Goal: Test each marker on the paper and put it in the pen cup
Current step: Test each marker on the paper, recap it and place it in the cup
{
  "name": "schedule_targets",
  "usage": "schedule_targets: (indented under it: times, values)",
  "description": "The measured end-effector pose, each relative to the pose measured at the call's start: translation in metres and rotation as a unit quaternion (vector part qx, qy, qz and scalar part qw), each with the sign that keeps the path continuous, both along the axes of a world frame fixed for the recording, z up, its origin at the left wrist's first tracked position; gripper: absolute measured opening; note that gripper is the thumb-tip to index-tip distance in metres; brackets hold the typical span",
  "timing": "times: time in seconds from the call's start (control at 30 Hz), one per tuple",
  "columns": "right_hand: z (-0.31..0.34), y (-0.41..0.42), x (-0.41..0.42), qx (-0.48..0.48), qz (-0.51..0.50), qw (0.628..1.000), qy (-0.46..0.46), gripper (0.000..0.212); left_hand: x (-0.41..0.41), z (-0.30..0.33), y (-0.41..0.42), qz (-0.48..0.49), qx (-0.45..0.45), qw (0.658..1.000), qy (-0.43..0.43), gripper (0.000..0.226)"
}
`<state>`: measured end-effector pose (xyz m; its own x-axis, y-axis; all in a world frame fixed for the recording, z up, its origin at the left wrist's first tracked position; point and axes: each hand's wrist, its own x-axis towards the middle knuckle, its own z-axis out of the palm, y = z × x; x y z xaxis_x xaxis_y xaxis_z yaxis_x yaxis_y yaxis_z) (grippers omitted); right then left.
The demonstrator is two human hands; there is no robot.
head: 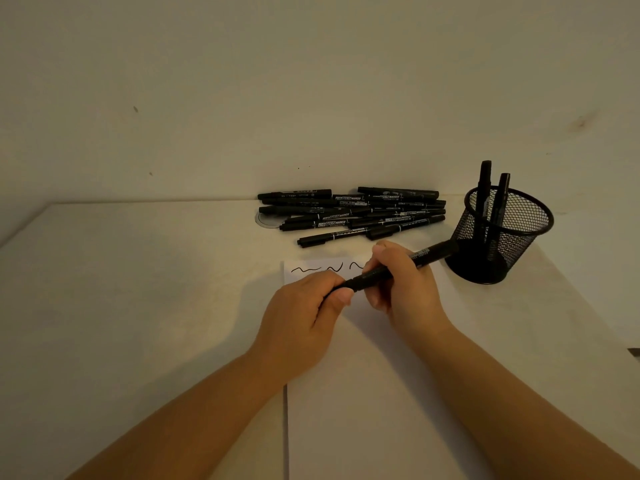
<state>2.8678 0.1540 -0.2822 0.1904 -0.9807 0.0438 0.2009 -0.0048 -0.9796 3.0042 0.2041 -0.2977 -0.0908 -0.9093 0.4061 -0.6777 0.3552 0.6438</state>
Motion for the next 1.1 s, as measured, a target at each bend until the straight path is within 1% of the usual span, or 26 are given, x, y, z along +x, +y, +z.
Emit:
schedule_targets:
  times: [0.1, 0.2, 0.33, 0.47, 0.57, 0.67, 0.8, 0.87, 0.93, 1.03, 1.1]
  values:
    - [-0.004, 0.003, 0.006, 0.029, -0.019, 0.998, -0.055, 0.036, -0.001, 0.0, 0.002, -0.007, 0.02, 1.0, 0.017, 0.028]
    - [-0.007, 0.005, 0.008, 0.028, -0.018, 0.995, -0.094, 0.037, -0.001, 0.002, 0.003, -0.021, 0.037, 0.999, 0.019, 0.024]
    - [-0.006, 0.006, 0.007, -0.002, 0.007, 0.997, -0.081, 0.025, 0.0, 0.002, 0.004, -0.044, 0.053, 0.997, 0.042, 0.026]
    - [-0.005, 0.009, 0.007, -0.024, 0.016, 0.994, -0.102, 0.023, 0.002, 0.001, 0.004, -0.079, 0.07, 0.992, 0.069, 0.028]
    - [-0.004, 0.012, 0.008, -0.07, 0.02, 0.992, -0.107, 0.021, 0.005, 0.002, 0.003, -0.114, 0.101, 0.984, 0.09, 0.029]
    - [-0.001, 0.014, 0.006, -0.107, 0.023, 0.99, -0.085, 0.029, 0.008, 0.002, 0.002, -0.125, 0.103, 0.983, 0.084, 0.028]
    - [-0.001, 0.014, 0.004, -0.132, 0.001, 0.991, -0.02, 0.025, 0.012, 0.001, 0.0, -0.09, 0.082, 0.992, 0.045, 0.024]
    - [-0.002, 0.011, 0.001, -0.13, -0.027, 0.991, -0.014, 0.026, 0.014, 0.002, -0.001, -0.067, 0.067, 0.995, 0.041, 0.022]
    - [-0.003, 0.005, -0.004, -0.113, -0.079, 0.99, -0.017, 0.031, 0.019, 0.003, -0.001, -0.038, 0.057, 0.996, 0.052, 0.018]
    - [-0.007, -0.007, -0.011, -0.116, -0.149, 0.98, 0.059, 0.029, 0.029, 0.002, -0.005, 0.028, 0.027, 0.997, 0.062, 0.01]
    - [-0.008, -0.013, -0.013, -0.157, -0.154, 0.966, 0.138, 0.025, 0.033, 0.003, -0.008, 0.06, 0.01, 0.996, 0.06, 0.007]
